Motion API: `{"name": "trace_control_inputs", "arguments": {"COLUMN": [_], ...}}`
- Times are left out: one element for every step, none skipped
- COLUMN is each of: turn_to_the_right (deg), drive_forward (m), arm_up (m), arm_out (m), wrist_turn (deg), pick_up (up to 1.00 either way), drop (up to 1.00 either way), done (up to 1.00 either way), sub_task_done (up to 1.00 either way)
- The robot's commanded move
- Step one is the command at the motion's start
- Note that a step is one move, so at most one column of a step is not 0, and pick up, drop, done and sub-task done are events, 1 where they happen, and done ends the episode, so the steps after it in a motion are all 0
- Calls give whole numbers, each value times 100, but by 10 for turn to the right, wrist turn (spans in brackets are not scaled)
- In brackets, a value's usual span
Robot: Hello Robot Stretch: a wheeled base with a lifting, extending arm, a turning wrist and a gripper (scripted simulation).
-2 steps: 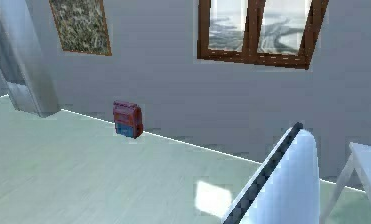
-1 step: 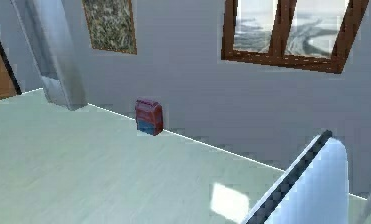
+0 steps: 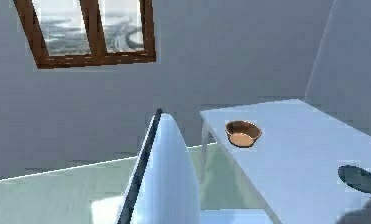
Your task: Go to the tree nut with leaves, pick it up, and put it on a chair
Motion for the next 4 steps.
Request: {"name": "trace_control_inputs", "arguments": {"turn_to_the_right": [450,450,210,0], "drive_forward": [0,0,0,25], "arm_up": [0,0,0,0], "arm_out": [0,0,0,0], "wrist_turn": [0,0,0,0], "pick_up": [0,0,0,0], "drop": [0,0,0,0], "done": [0,0,0,0], "sub_task_done": [0,0,0,0]}}
